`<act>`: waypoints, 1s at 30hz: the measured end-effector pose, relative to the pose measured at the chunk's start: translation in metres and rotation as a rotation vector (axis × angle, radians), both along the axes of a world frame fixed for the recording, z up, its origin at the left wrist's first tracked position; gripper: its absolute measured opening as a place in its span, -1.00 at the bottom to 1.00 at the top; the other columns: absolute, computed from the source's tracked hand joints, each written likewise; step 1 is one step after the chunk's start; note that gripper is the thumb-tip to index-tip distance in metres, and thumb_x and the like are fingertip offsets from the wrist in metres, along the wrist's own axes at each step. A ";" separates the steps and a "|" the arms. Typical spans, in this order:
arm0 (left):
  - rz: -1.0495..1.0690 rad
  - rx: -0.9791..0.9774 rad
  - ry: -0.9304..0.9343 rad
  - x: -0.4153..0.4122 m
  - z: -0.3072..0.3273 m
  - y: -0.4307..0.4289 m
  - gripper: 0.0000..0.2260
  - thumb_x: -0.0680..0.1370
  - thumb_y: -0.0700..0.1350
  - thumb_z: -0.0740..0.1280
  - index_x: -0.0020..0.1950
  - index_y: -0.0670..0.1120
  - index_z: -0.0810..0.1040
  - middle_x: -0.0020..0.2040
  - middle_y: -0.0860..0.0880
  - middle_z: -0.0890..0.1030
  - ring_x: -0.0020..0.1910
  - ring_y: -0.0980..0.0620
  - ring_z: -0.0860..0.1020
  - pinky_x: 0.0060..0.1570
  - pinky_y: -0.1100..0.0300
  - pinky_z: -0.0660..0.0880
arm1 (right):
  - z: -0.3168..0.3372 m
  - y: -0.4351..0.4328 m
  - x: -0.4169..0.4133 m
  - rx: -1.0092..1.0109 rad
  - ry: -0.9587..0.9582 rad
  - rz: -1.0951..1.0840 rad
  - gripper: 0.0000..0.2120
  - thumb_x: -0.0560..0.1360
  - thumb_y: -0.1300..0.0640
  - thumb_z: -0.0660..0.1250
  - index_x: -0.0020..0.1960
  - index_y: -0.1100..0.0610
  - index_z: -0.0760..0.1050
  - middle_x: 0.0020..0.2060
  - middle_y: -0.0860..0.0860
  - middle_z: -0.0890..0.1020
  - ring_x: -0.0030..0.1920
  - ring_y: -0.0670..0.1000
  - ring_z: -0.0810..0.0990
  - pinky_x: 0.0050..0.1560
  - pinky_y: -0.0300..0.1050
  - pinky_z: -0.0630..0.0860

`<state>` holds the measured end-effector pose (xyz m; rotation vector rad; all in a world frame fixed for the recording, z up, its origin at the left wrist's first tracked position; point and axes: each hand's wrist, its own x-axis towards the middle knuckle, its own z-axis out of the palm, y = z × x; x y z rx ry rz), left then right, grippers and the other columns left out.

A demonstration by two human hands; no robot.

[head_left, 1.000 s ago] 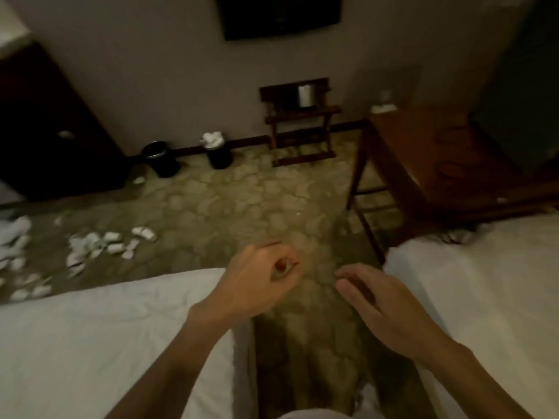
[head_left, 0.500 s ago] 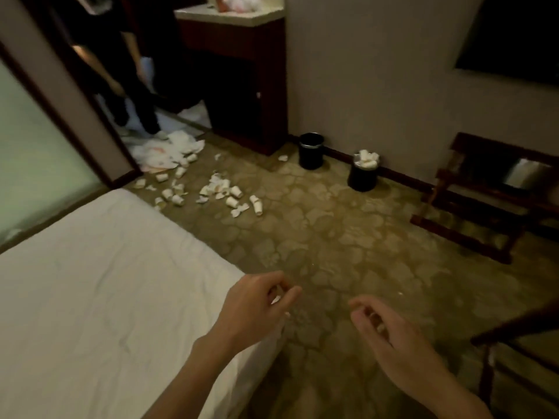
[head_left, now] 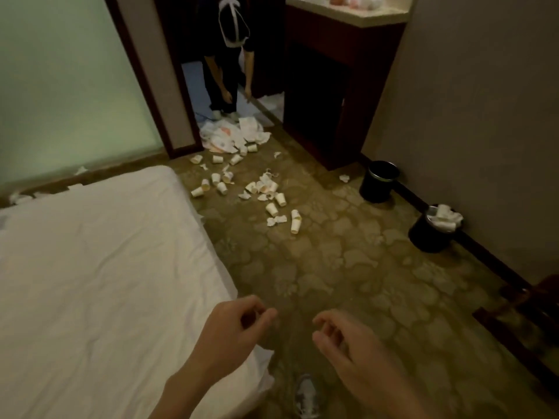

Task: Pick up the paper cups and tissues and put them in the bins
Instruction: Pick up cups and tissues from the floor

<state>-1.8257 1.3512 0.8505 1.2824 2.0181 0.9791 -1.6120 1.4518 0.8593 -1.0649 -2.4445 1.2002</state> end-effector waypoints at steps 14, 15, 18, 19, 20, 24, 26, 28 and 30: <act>0.014 -0.171 -0.063 -0.054 -0.076 0.285 -0.86 0.55 0.10 0.35 -0.20 0.15 0.51 -0.31 0.08 0.57 -0.28 0.16 0.54 -0.23 0.16 0.56 | -0.066 0.280 -0.052 -0.115 -0.243 -0.008 -0.85 0.58 -0.14 0.24 0.13 -0.16 0.45 -0.12 -0.20 0.53 -0.14 -0.21 0.52 -0.16 -0.23 0.50; 0.029 -0.187 -0.070 -0.060 -0.082 0.302 -0.85 0.54 0.11 0.35 -0.20 0.13 0.52 -0.32 0.08 0.57 -0.28 0.16 0.53 -0.25 0.15 0.55 | -0.073 0.298 -0.060 -0.133 -0.237 0.002 -0.88 0.58 -0.11 0.25 0.10 -0.16 0.45 -0.12 -0.21 0.54 -0.14 -0.22 0.53 -0.15 -0.23 0.52; 0.062 -0.240 -0.073 -0.078 -0.094 0.358 -0.85 0.54 0.11 0.36 -0.20 0.12 0.53 -0.37 0.09 0.54 -0.31 0.15 0.52 -0.32 0.18 0.50 | -0.090 0.361 -0.089 -0.188 -0.212 0.013 -0.94 0.58 -0.08 0.26 0.05 -0.18 0.44 -0.13 -0.22 0.54 -0.14 -0.24 0.52 -0.15 -0.25 0.53; 0.067 -0.263 -0.077 -0.085 -0.095 0.380 -0.85 0.55 0.09 0.36 -0.21 0.12 0.53 -0.37 0.09 0.54 -0.32 0.14 0.52 -0.32 0.18 0.49 | -0.096 0.385 -0.100 -0.220 -0.201 0.006 -0.94 0.58 -0.09 0.26 0.05 -0.19 0.43 -0.12 -0.22 0.54 -0.13 -0.24 0.52 -0.15 -0.23 0.53; 0.078 -0.289 -0.092 -0.093 -0.097 0.402 -0.85 0.56 0.07 0.36 -0.20 0.12 0.53 -0.36 0.08 0.55 -0.31 0.12 0.52 -0.31 0.17 0.49 | -0.100 0.408 -0.112 -0.264 -0.194 -0.006 -0.94 0.58 -0.11 0.26 0.05 -0.20 0.42 -0.10 -0.23 0.54 -0.12 -0.23 0.52 -0.16 -0.24 0.51; 0.131 -0.351 -0.203 -0.131 -0.098 0.483 -0.86 0.59 0.04 0.33 -0.16 0.10 0.57 -0.36 0.08 0.54 -0.39 0.18 0.48 -0.37 0.35 0.41 | -0.112 0.496 -0.163 -0.366 -0.205 -0.002 -0.95 0.59 -0.11 0.24 0.03 -0.23 0.38 -0.08 -0.28 0.52 -0.11 -0.27 0.52 -0.21 -0.37 0.42; 0.151 -0.366 -0.217 -0.151 -0.104 0.520 -0.85 0.59 0.03 0.33 -0.15 0.07 0.58 -0.37 0.05 0.53 -0.41 0.21 0.44 -0.39 0.35 0.40 | -0.118 0.534 -0.187 -0.387 -0.220 0.002 -0.94 0.59 -0.10 0.25 0.05 -0.20 0.40 -0.10 -0.27 0.53 -0.12 -0.27 0.53 -0.23 -0.38 0.41; 0.163 -0.385 -0.228 -0.171 -0.112 0.556 -0.86 0.60 0.01 0.33 -0.12 0.02 0.60 -0.33 -0.03 0.56 -0.39 0.16 0.45 -0.32 0.25 0.44 | -0.127 0.569 -0.207 -0.399 -0.239 -0.012 -0.93 0.58 -0.11 0.25 0.06 -0.20 0.40 -0.11 -0.26 0.54 -0.13 -0.25 0.53 -0.23 -0.34 0.42; 0.202 -0.401 -0.275 -0.190 -0.125 0.588 -0.86 0.60 -0.01 0.33 -0.10 -0.02 0.61 -0.32 -0.04 0.54 -0.36 0.13 0.45 -0.28 0.19 0.44 | -0.138 0.600 -0.226 -0.422 -0.275 -0.001 -0.91 0.58 -0.11 0.25 0.07 -0.20 0.38 -0.11 -0.26 0.53 -0.12 -0.24 0.54 -0.22 -0.31 0.45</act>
